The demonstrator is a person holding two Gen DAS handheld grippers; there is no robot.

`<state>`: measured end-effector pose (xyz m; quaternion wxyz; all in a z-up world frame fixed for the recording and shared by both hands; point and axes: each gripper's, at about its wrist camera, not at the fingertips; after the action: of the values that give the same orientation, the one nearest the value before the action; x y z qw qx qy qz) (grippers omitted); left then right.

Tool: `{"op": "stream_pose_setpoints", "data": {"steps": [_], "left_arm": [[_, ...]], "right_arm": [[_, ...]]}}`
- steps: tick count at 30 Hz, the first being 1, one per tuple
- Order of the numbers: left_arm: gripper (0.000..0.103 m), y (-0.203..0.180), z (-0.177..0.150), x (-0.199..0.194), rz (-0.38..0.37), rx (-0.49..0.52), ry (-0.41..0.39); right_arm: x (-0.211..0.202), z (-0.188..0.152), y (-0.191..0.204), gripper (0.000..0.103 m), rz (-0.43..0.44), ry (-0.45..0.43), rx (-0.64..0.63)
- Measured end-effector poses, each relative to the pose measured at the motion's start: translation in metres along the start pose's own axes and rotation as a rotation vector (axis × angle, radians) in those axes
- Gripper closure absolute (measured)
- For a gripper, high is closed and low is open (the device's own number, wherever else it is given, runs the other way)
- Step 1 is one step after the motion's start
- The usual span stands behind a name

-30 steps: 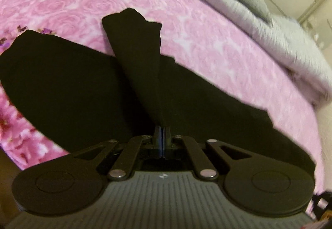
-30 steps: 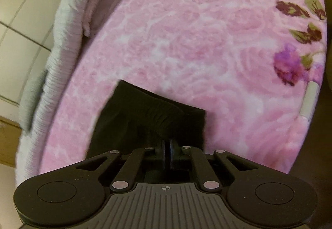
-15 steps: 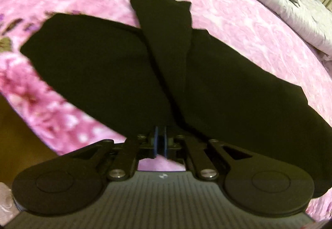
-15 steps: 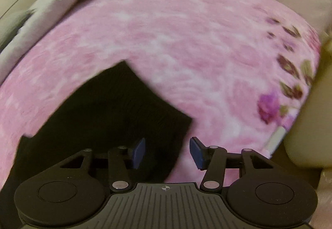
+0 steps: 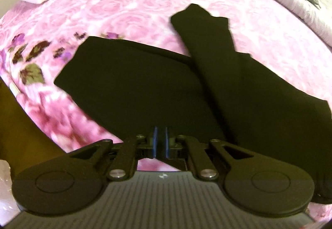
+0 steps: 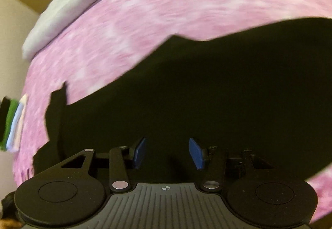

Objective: Fold clothes

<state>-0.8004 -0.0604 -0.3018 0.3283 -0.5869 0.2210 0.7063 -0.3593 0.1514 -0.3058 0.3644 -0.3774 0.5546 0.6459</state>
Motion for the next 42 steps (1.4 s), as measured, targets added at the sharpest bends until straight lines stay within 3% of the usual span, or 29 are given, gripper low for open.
{"op": "stream_pose_setpoints", "data": {"steps": [11, 17, 21, 26, 30, 31, 32, 33, 37, 40, 42], "left_arm": [[0.099, 0.075, 0.098, 0.039, -0.005, 0.078, 0.043], [0.098, 0.094, 0.149, 0.047, -0.061, 0.142, 0.078], [0.098, 0.112, 0.153, 0.048, -0.086, 0.112, 0.115], [0.098, 0.137, 0.141, 0.044, -0.129, 0.014, 0.168], [0.098, 0.151, 0.135, 0.043, -0.166, -0.035, 0.192], [0.098, 0.154, 0.135, 0.043, -0.173, -0.046, 0.191], [0.098, 0.157, 0.135, 0.043, -0.180, -0.057, 0.188], [0.098, 0.159, 0.135, 0.042, -0.184, -0.070, 0.185], [0.098, 0.173, 0.131, 0.033, -0.217, -0.132, 0.164], [0.098, 0.189, 0.122, 0.024, -0.227, -0.201, 0.158], [0.098, 0.200, 0.114, 0.019, -0.235, -0.243, 0.154]], "right_arm": [[0.075, 0.009, 0.128, 0.052, -0.003, 0.010, 0.014], [0.121, 0.028, 0.194, 0.052, 0.094, -0.022, 0.009], [0.149, 0.038, 0.218, 0.052, 0.196, -0.002, 0.022], [0.186, 0.044, 0.228, 0.052, 0.109, 0.032, 0.020], [0.191, 0.050, 0.223, 0.052, 0.141, 0.019, 0.048], [0.192, 0.051, 0.227, 0.055, 0.152, 0.022, 0.013], [0.192, 0.052, 0.231, 0.068, 0.163, 0.025, -0.024], [0.193, 0.052, 0.235, 0.097, 0.174, 0.028, -0.060], [0.175, 0.026, 0.291, 0.099, 0.156, -0.036, -0.389], [0.155, -0.030, 0.344, 0.098, 0.091, -0.072, -0.779], [0.163, -0.075, 0.369, 0.098, 0.032, -0.013, -0.996]]}}
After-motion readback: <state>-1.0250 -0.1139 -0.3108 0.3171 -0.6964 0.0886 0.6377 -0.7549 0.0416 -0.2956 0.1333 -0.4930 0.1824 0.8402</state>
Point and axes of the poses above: each gripper's, at about its wrist camera, not at the fingertips, and x roughly the way its jaws point, y to its left, z to its top, and after that the axes turned 11 degrees about y, right-handed
